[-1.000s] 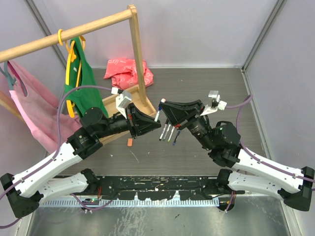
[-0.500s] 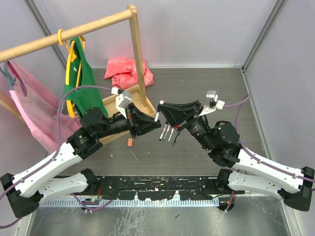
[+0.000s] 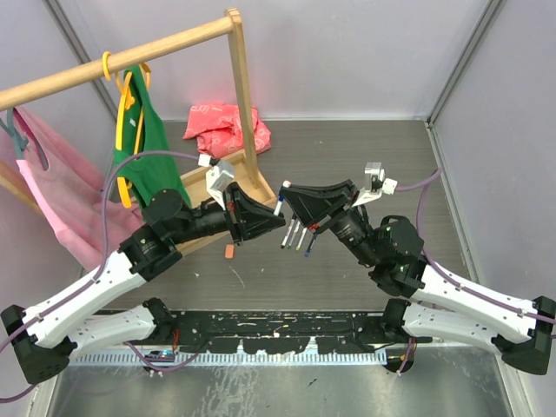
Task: Insert the pens into the pen caps
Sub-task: Insert the pen cap onto the pen.
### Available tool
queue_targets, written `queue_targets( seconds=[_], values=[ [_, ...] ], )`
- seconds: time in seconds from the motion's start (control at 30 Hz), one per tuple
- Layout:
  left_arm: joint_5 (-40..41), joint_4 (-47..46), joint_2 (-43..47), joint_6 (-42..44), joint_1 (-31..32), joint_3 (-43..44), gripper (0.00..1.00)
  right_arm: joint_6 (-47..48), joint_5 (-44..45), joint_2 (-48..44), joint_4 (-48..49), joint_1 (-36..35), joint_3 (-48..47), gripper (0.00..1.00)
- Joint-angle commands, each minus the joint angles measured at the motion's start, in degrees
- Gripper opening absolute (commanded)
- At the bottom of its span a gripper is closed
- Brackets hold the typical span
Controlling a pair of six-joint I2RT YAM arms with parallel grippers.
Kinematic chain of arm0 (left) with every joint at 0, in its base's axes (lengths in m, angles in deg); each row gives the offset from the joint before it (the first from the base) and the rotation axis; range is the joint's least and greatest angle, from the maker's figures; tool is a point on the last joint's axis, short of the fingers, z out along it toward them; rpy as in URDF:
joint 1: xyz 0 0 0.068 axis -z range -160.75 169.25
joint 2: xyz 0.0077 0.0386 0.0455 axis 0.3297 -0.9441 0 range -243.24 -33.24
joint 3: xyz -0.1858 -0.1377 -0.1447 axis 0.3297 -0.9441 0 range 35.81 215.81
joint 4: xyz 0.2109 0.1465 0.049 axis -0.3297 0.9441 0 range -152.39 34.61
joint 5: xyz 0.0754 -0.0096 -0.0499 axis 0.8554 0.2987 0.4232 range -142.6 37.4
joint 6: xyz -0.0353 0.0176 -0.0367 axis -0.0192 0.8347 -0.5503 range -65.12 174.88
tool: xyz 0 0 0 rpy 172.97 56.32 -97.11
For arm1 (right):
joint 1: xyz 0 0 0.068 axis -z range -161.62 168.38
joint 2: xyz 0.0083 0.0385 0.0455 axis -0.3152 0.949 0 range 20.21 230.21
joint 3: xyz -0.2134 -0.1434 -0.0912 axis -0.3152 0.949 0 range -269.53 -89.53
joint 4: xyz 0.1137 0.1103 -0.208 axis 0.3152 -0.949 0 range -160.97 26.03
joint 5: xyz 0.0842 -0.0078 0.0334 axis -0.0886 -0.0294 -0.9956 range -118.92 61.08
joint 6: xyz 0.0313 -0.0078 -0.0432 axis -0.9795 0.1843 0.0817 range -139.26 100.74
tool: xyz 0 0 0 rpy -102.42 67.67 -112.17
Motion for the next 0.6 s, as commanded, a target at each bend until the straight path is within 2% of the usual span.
queue_targets(
  seconds=[0.0, 0.4, 0.57],
  values=[
    [2.35, -3.73, 0.15, 0.68, -0.34, 3.34, 0.0, -1.38, -0.87, -1.13, 0.18, -0.05, 0.49, 0.0],
    [5.15, -2.42, -0.76, 2.45, -0.36, 5.91, 0.0, -3.32, -2.28, -0.26, -2.19, -0.08, 1.08, 0.0],
    [7.67, 0.65, -0.9, 5.4, -0.38, 8.17, 0.0, -2.6, -2.67, 0.24, -6.33, -0.07, -0.96, 0.0]
  ],
)
